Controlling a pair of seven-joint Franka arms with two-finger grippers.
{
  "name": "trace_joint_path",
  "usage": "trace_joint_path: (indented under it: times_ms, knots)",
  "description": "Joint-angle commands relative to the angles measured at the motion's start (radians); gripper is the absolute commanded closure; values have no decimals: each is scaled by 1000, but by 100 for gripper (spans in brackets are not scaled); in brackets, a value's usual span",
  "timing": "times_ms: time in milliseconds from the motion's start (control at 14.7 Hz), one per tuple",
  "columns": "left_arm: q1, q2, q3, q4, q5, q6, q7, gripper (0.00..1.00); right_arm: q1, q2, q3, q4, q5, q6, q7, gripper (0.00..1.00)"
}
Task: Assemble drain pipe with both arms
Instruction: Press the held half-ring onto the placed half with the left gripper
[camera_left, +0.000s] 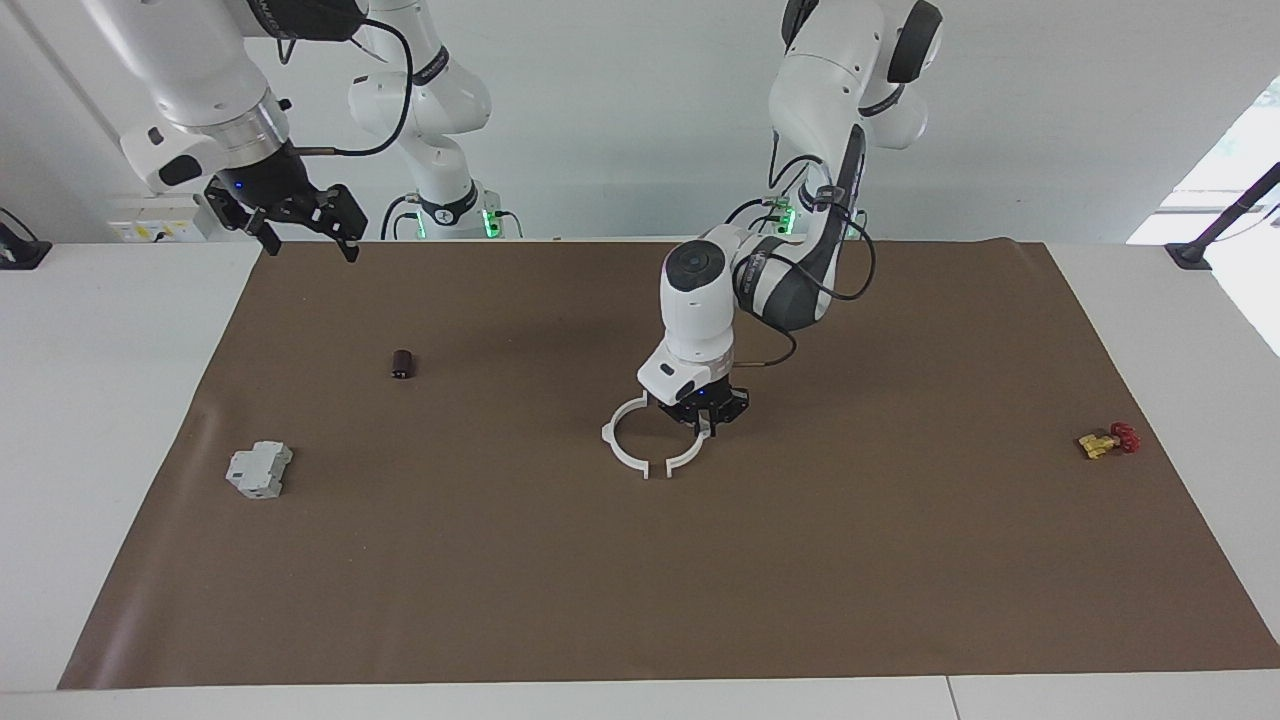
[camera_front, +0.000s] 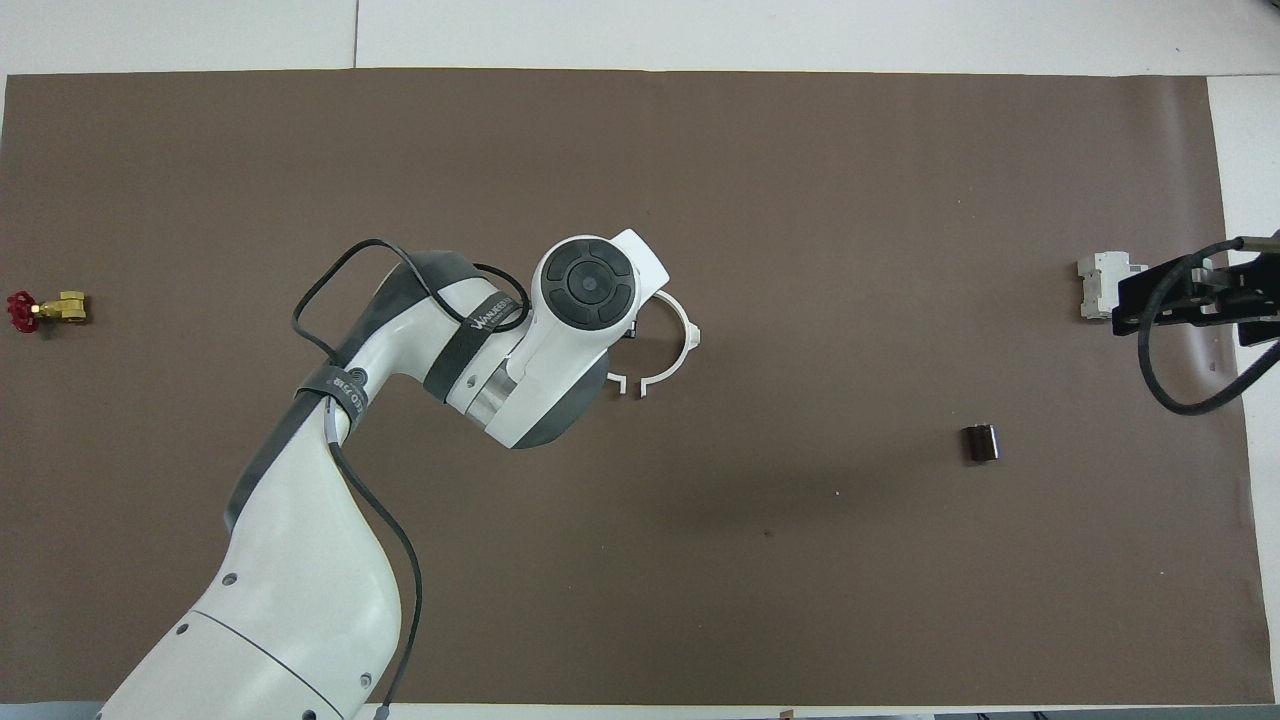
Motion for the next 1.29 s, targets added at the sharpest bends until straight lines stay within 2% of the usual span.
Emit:
trace_joint_path:
  times_ms: [0,204,749,1225]
  knots:
    - [-18,36,13,47,18,-9,-14,100,-13,2,6,0,9,14,-27,0]
    - [-18,36,13,40,21,26,-13,100,-14,2,7,0,9,14,-29,0]
    - [-56,26,13,-2,23,23,-17,100,-8,2,10,0,9,12,-29,0]
    - [-43,26,13,-14,24,66,-14,100,-6,2,10,2,9,14,-29,0]
